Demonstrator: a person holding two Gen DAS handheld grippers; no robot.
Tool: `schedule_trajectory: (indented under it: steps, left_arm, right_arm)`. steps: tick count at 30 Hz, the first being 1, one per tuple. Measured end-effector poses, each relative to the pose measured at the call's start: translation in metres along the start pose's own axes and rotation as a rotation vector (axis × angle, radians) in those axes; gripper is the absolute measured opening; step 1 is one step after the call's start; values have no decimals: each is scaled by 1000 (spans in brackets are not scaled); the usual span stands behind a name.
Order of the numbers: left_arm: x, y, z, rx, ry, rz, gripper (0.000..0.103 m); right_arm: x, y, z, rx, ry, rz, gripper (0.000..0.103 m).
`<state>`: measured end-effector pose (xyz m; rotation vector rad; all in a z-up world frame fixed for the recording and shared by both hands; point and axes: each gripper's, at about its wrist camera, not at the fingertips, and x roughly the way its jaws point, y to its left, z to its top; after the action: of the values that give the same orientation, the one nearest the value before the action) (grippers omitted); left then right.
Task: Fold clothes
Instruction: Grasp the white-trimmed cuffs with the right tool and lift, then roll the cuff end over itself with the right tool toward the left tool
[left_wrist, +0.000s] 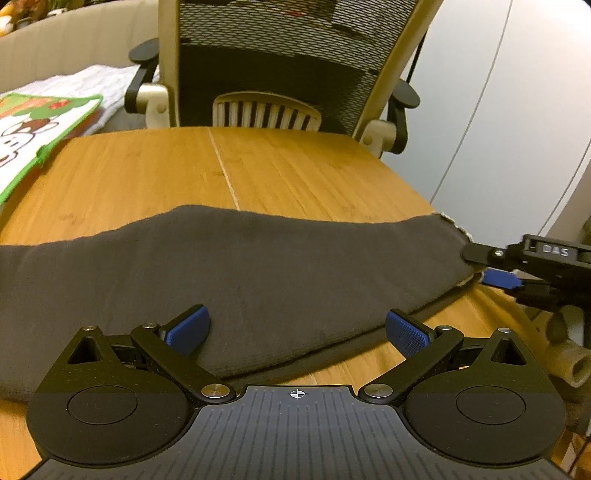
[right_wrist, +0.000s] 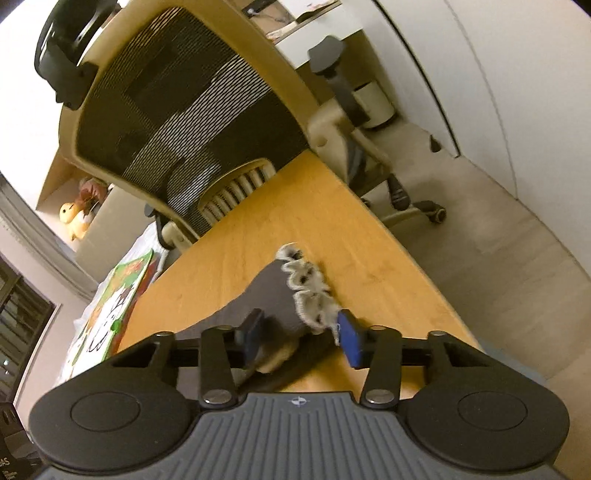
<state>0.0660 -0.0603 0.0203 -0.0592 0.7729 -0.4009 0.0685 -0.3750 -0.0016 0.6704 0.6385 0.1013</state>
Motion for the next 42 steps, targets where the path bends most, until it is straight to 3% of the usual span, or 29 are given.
schedule_trajectory:
  steps: [1,8,18,22,25,30,33,34,35,40,42]
  left_arm:
    - [-1,0,0,0,0,1,103]
    - [-3,0,-4,7,-5,8,103]
    - [-7,5,-3,-19,-12,-3,103]
    - [-15,20,14,-102,-15,-16,103]
    - [-19,24,28,-115,-35,-2,103]
    - [-9,-10,48,2,-66,-43,103]
    - [8,-31,55,62,-61,-65,89]
    - [15,-36,57,66,-50,-81,68]
    - [22,-40,59,65,-36,-101,59]
    - [53,-56,57,140,4,-46,61]
    - [59,-51,55,126,11,-40,66]
  right_arm:
    - [3,1,-1,-5,-2,2,33]
    - [7,22,-10,-144,-48,-31,25]
    - [-6,76,-22,-498,-119,-95,18]
    - [-1,104,-51,-718,-70,-65,19]
    - [4,116,-68,-796,-37,-42,19]
    - [8,125,-78,-831,-22,-31,20]
    - [6,125,-80,-837,-23,-25,20]
    - [5,124,-80,-840,-23,-23,20]
    - [4,123,-81,-844,-23,-19,20]
    - [1,119,-81,-826,-22,5,20]
    - [-2,114,-79,-808,-16,27,23]
